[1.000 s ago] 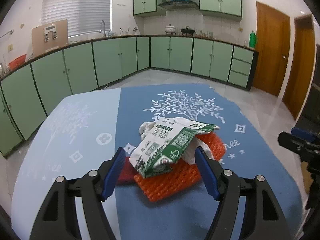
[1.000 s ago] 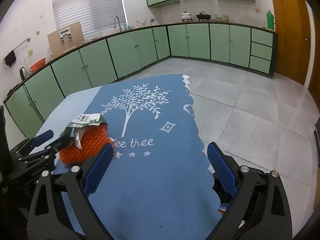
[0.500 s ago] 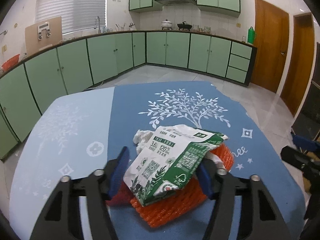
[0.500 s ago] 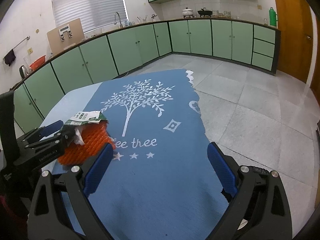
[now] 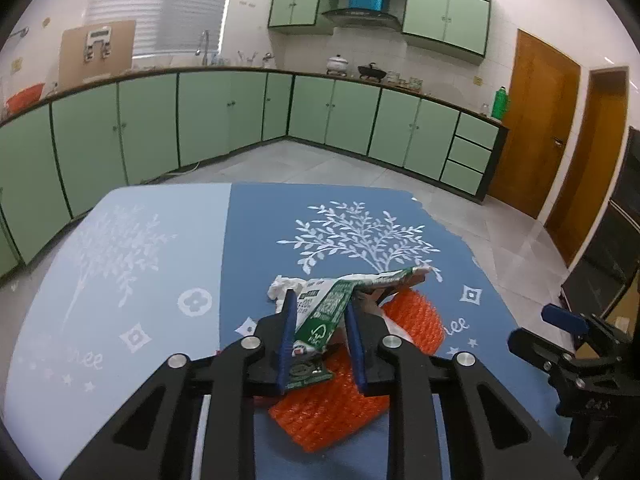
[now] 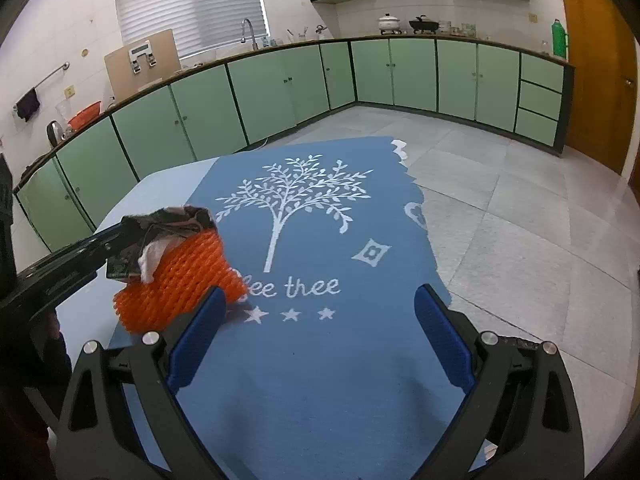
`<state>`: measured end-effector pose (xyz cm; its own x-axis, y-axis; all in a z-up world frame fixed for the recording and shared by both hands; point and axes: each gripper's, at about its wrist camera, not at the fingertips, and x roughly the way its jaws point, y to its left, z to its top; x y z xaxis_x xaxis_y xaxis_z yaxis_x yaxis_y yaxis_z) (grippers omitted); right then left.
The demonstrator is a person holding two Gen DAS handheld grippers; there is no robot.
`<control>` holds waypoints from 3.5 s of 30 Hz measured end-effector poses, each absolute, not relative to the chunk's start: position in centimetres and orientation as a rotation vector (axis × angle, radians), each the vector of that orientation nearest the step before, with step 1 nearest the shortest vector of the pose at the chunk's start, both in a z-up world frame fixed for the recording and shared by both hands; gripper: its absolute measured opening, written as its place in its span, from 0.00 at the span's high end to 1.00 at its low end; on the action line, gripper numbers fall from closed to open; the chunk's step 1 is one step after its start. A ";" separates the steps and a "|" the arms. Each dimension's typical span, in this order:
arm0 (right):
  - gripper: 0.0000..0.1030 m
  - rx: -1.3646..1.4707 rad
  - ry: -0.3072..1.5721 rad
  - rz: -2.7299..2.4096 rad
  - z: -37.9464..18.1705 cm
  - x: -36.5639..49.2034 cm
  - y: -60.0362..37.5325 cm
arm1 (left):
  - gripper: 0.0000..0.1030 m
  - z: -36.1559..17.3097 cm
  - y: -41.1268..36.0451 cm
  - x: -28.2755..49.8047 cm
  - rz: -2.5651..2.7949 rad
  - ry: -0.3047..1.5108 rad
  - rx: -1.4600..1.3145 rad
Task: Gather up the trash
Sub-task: 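Close the left gripper on the green-and-white snack wrapper, then grasp the white tissue with the right gripper while the left holds the wrapper, then carry the wrapper and tissue over the black bin with both grippers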
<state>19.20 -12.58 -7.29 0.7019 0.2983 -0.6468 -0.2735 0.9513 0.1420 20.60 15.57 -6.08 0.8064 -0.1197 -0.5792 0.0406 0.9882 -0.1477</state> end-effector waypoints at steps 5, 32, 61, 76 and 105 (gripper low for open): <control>0.10 0.025 0.729 0.326 -7.4 19.3 -12.1 | 0.78 -6.4 15.2 21.5 -0.067 0.625 -0.109; 0.21 -0.003 0.675 0.450 -5.9 19.1 -7.0 | 0.98 -4.3 20.5 16.0 0.142 0.577 -0.153; 0.21 -0.034 0.710 0.468 -7.0 19.9 -3.9 | 0.85 -7.0 22.5 15.8 0.150 0.644 -0.183; 0.24 -0.066 0.695 0.486 -6.1 23.0 -0.9 | 0.85 -6.0 23.7 16.1 0.215 0.615 -0.202; 0.86 0.012 0.678 0.528 -2.9 22.5 -5.8 | 0.85 -4.1 21.7 16.2 0.151 0.583 -0.199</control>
<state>22.49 -5.76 -2.93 0.6530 0.4696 -0.5942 -0.4617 0.8688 0.1791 16.16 21.72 -4.14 0.8248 0.0852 -0.5590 -0.1972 0.9699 -0.1432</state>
